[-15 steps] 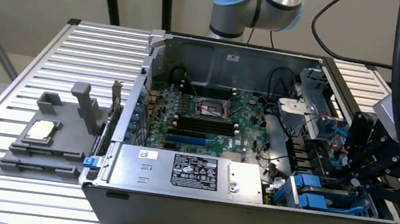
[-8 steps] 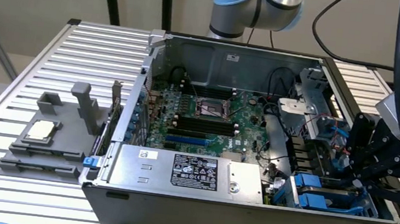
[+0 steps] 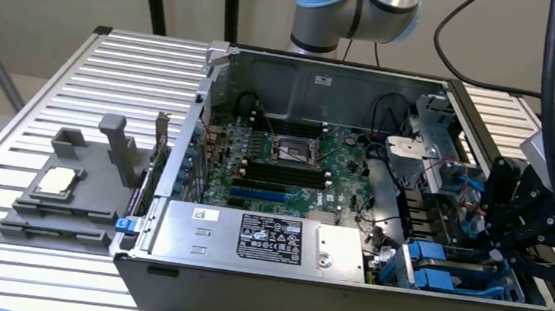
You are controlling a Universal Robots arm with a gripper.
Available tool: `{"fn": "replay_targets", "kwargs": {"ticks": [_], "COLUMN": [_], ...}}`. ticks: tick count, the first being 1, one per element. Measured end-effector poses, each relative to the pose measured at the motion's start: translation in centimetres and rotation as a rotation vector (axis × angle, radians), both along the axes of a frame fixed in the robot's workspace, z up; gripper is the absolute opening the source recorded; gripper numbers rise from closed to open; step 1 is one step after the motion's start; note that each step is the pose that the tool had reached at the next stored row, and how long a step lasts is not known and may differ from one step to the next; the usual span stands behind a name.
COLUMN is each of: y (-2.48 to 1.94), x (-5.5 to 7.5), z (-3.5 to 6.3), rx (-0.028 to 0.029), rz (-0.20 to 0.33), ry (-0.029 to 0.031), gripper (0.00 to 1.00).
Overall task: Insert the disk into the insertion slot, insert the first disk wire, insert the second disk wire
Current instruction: 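Insert the first disk wire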
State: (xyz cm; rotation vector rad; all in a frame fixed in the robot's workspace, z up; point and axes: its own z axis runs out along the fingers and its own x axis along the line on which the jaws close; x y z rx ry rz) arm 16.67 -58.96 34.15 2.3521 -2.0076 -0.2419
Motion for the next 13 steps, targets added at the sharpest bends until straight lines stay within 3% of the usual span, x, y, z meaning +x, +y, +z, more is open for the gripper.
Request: {"fn": "replay_targets", "kwargs": {"ticks": [8, 10, 13], "y": [0.10, 0.19, 0.42], "x": [0.13, 0.14, 0.14], "z": [-0.07, -0.09, -0.15], "rx": [-0.0058, -0.0117, -0.0249], "rz": [-0.053, -0.058, -0.062], "ry": [0.0002, 0.0002, 0.0009], "gripper": [0.17, 0.17, 0.17]}}
